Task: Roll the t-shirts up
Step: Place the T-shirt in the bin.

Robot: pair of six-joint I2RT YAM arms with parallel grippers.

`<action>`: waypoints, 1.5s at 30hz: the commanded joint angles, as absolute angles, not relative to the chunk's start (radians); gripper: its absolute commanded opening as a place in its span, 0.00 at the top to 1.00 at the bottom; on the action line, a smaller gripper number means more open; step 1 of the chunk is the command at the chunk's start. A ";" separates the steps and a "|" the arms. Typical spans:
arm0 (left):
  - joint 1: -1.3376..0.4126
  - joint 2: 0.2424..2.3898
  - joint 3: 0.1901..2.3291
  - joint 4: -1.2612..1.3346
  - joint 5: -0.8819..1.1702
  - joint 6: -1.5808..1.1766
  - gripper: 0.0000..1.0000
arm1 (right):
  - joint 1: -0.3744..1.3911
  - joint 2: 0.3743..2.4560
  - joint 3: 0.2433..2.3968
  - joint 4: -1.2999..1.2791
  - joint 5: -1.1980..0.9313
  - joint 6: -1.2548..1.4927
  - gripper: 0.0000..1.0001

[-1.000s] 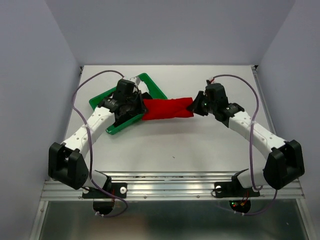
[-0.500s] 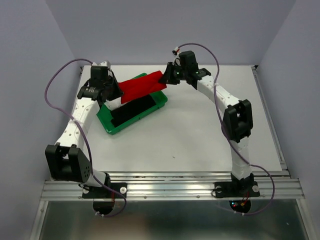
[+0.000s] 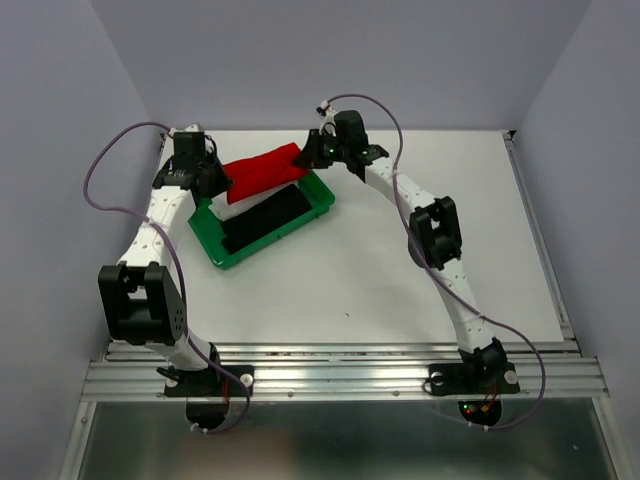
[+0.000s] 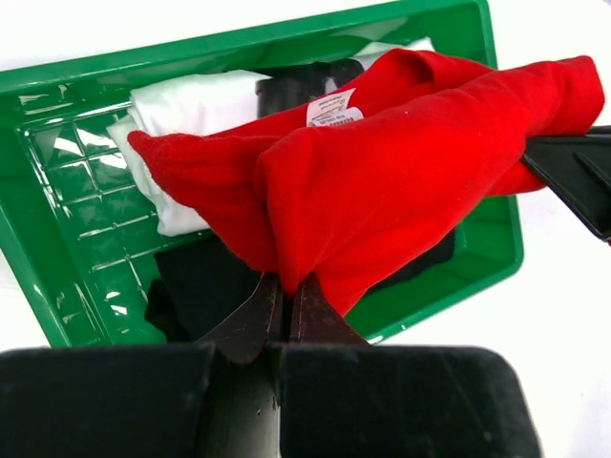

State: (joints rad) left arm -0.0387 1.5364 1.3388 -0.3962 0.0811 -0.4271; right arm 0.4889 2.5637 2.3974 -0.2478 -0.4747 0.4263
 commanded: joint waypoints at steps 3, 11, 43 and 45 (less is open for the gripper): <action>0.021 1.569 1.318 -0.327 0.020 -0.423 1.00 | 0.469 2.620 2.468 -0.029 -0.451 0.442 0.99; 0.038 1.621 1.279 -0.249 0.011 -0.411 1.00 | 0.469 2.700 2.534 0.052 -0.434 0.443 0.99; 0.106 1.838 1.285 -0.265 0.028 -0.437 0.94 | 0.497 2.761 2.482 0.080 -0.442 0.449 0.40; 0.106 1.830 1.281 -0.265 0.026 -0.452 0.82 | 0.497 2.726 2.458 0.084 -0.437 0.439 0.36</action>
State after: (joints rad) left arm 0.0856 1.8256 1.2598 -0.1898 0.0952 -0.4522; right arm 0.5190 2.7735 2.4897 0.0769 -0.4862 0.4751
